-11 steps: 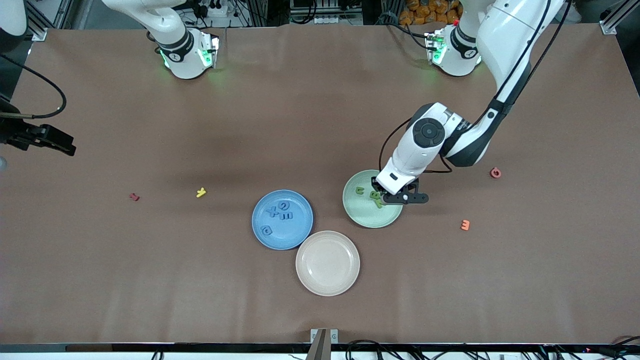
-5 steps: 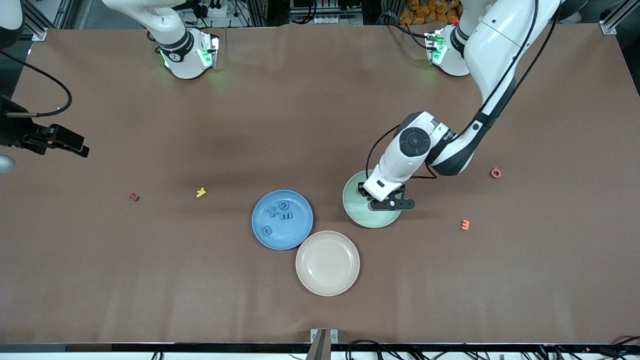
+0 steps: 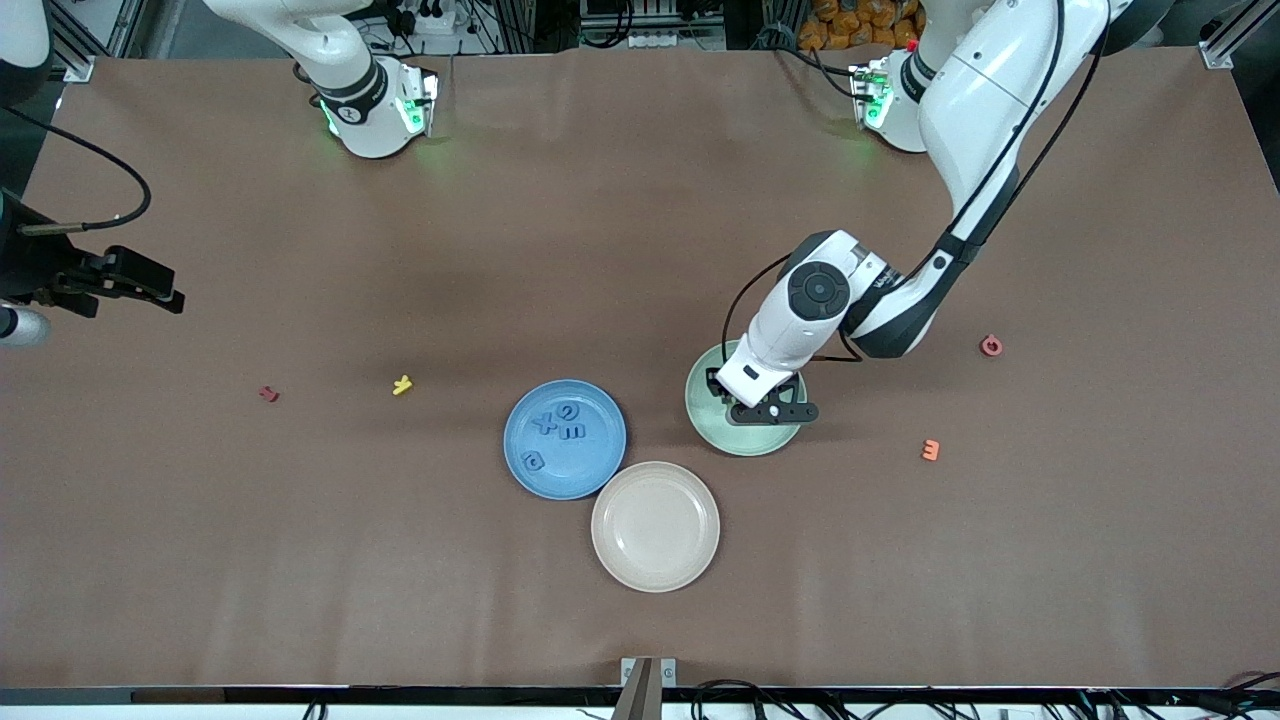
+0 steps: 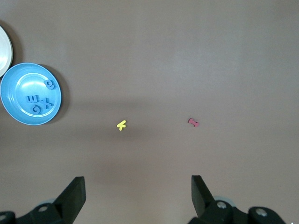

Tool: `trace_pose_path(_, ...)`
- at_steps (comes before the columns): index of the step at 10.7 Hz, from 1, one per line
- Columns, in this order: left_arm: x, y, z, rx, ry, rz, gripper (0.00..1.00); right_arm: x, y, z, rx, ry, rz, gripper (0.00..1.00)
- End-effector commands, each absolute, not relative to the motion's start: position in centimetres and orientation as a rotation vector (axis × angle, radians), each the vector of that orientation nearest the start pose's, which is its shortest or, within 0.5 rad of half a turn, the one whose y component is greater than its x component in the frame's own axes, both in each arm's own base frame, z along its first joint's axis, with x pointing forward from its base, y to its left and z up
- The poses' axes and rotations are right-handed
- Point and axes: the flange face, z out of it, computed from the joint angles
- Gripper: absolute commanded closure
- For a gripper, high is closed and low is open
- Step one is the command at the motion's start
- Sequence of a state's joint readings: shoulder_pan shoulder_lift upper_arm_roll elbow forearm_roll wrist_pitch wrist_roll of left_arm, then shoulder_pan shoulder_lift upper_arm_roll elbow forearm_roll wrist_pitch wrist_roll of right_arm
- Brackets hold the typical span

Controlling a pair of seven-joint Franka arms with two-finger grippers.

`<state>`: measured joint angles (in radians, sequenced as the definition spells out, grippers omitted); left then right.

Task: Sort letters by color into matching plates

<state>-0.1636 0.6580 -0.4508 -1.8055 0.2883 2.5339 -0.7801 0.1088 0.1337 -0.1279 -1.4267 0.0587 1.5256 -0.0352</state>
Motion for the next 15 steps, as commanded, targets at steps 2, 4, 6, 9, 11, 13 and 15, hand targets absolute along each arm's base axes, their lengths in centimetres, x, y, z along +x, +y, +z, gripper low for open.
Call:
trace_pose_path(2, 57.9, -35.9, 25.8, -3.286, -0.075, -0.221, 0.0, 59.0, 0.1, 61.3, -3.088, -0.052, 0.05, 0.0)
trace_pose_path(4, 59.1, -35.1, 28.7, -3.246, -0.038, -0.221, 0.0, 59.0, 0.2, 61.3, -3.093, -0.056, 0.048, 0.0)
trace_pose_path(6, 61.2, -33.2, 33.1, -3.173, 0.082, -0.155, 0.0, 59.0, 0.1, 61.3, -3.094, -0.054, 0.048, 0.0)
trace_pose_path(9, 62.3, -29.4, 37.9, -3.131, 0.167, -0.149, 0.0, 59.0, 0.2, 61.3, -3.094, -0.056, 0.048, 0.0)
trace_pose_path(11, 62.2, -27.3, 40.4, -3.138, 0.169, -0.103, 0.0, 59.0, 0.1, 61.4, -3.094, -0.054, 0.046, 0.0)
trace_pose_path(13, 62.1, -25.3, 42.7, -3.127, 0.129, -0.082, 0.0, 59.0, 0.1, 61.4, -3.096, -0.054, 0.044, 0.0)
trace_pose_path(15, 61.7, -23.1, 45.2, -3.106, 0.066, -0.059, 0.0, 59.0, 0.3, 61.3, -3.096, -0.058, 0.046, 0.0)
